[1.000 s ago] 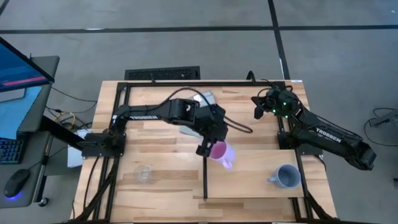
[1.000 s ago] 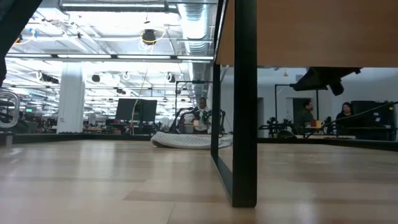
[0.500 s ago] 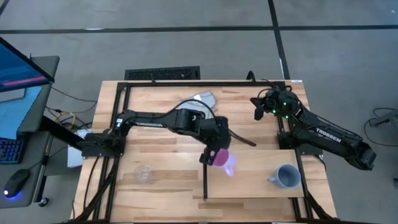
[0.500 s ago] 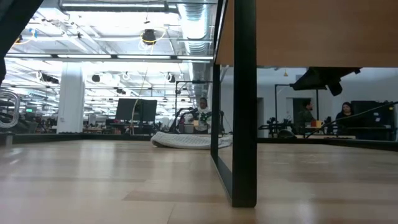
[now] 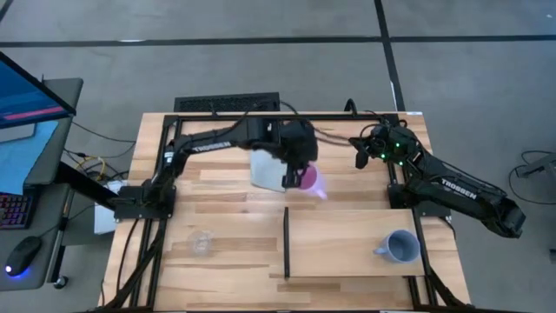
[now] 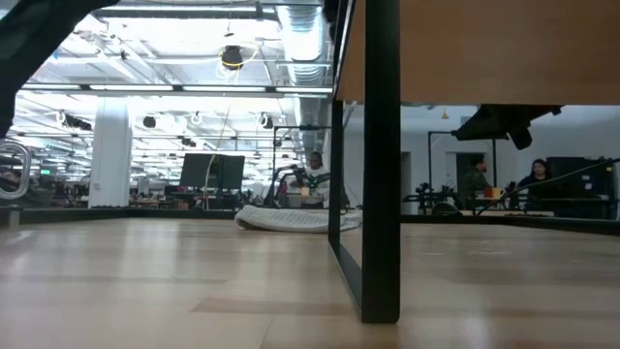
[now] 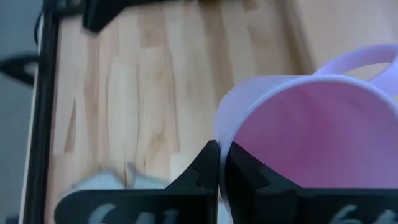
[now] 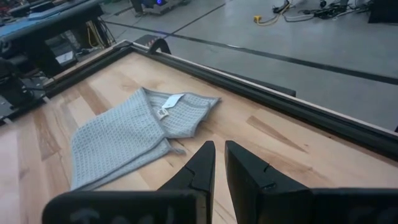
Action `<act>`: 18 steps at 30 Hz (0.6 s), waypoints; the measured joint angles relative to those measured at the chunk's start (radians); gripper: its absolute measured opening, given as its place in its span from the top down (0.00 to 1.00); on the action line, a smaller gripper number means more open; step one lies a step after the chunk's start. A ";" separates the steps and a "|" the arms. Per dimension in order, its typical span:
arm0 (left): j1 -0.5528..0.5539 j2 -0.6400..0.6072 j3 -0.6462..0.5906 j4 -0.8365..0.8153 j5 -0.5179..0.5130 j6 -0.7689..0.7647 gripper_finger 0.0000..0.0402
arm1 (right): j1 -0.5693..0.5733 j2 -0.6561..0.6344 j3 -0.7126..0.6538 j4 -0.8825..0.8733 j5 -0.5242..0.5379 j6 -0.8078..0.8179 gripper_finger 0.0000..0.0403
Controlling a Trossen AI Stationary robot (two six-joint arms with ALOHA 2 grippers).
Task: Stack small to large cups/mugs on shelf
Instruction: Put the pink mug on the shelf
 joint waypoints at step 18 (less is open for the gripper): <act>0.065 0.170 0.001 -0.025 0.082 0.008 1.00 | 0.006 0.000 0.001 0.001 0.000 0.000 0.85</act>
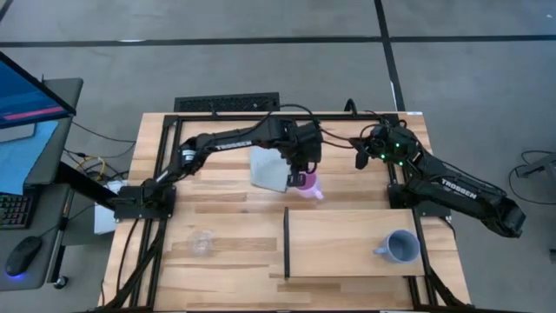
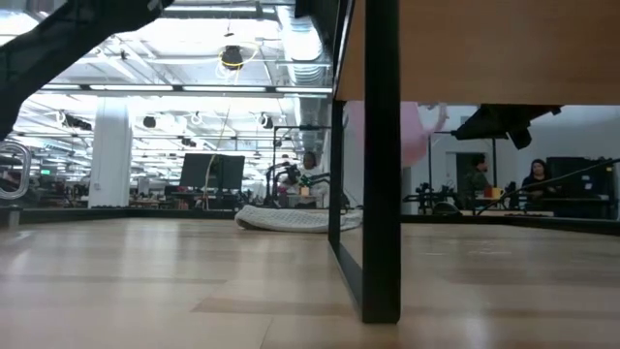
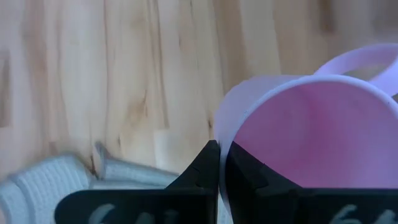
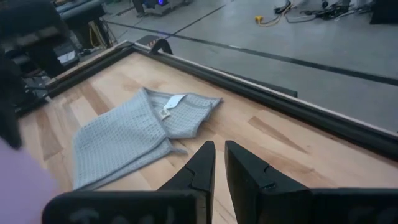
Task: Stack small to large cups/mugs on shelf
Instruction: Put the pink mug on the shelf
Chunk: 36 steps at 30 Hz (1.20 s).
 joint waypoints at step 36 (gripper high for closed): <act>-0.015 0.094 -0.051 -0.057 -0.033 -0.106 1.00 | 0.001 0.001 0.000 -0.001 0.000 0.000 0.85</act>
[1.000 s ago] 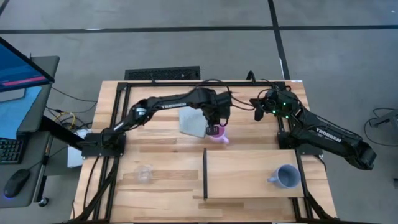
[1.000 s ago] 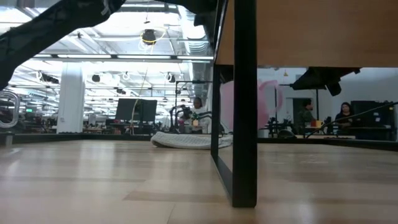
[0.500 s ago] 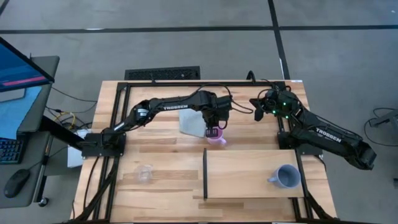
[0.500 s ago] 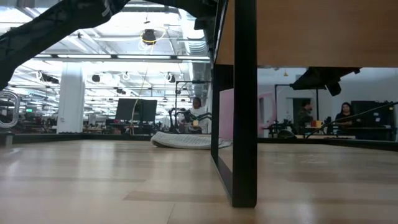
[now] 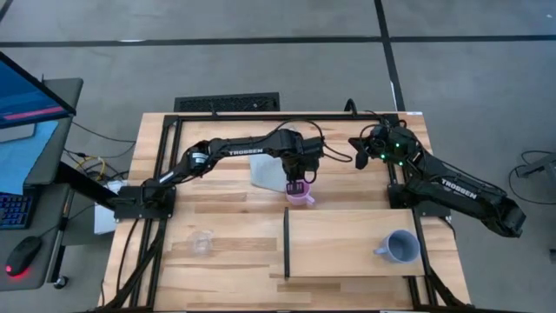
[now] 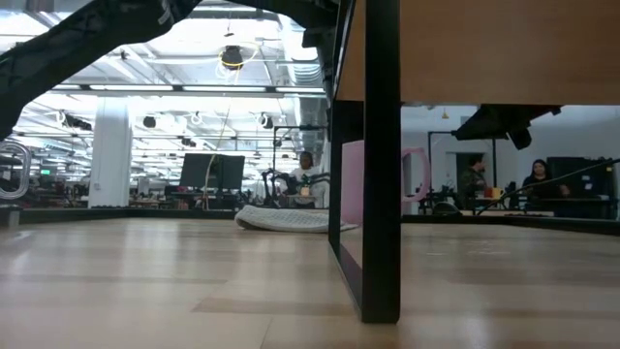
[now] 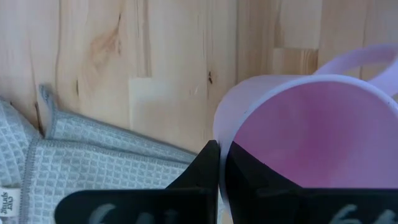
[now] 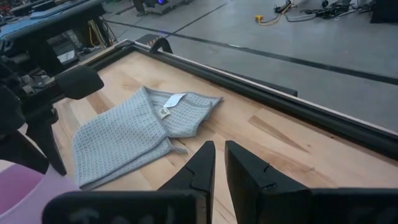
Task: Stack small to large cups/mugs on shelf
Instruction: Put the pink mug on the shelf
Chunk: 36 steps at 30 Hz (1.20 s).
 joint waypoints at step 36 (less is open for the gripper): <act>-0.022 0.050 0.021 0.073 0.015 -0.069 0.91 | 0.000 0.000 -0.001 -0.001 0.000 0.000 0.85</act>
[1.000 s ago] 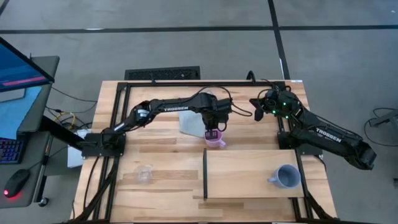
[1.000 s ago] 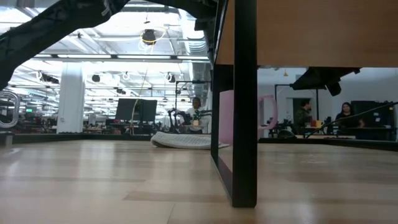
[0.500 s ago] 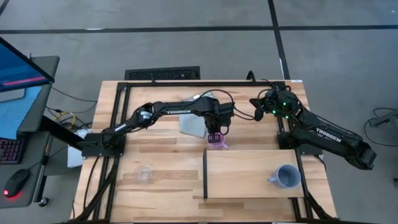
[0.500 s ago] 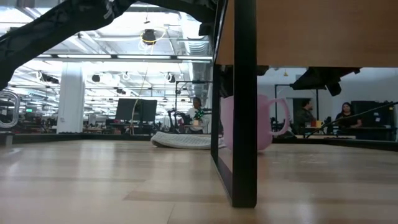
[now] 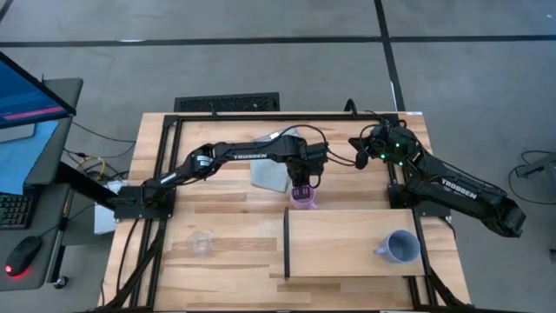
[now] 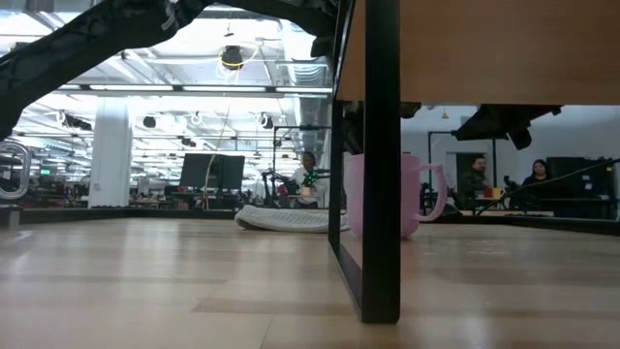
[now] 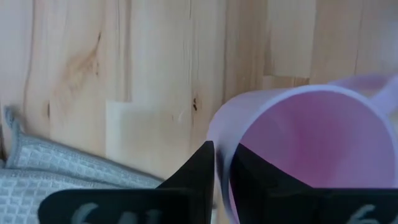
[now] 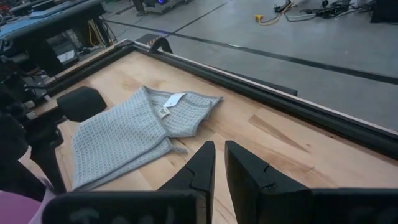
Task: Stack small to large cups/mugs on shelf
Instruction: Put the pink mug on the shelf
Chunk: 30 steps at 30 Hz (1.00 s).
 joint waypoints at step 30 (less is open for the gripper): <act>-0.020 0.000 0.001 0.022 -0.040 -0.016 0.80 | 0.000 0.000 0.000 0.000 0.000 0.000 0.85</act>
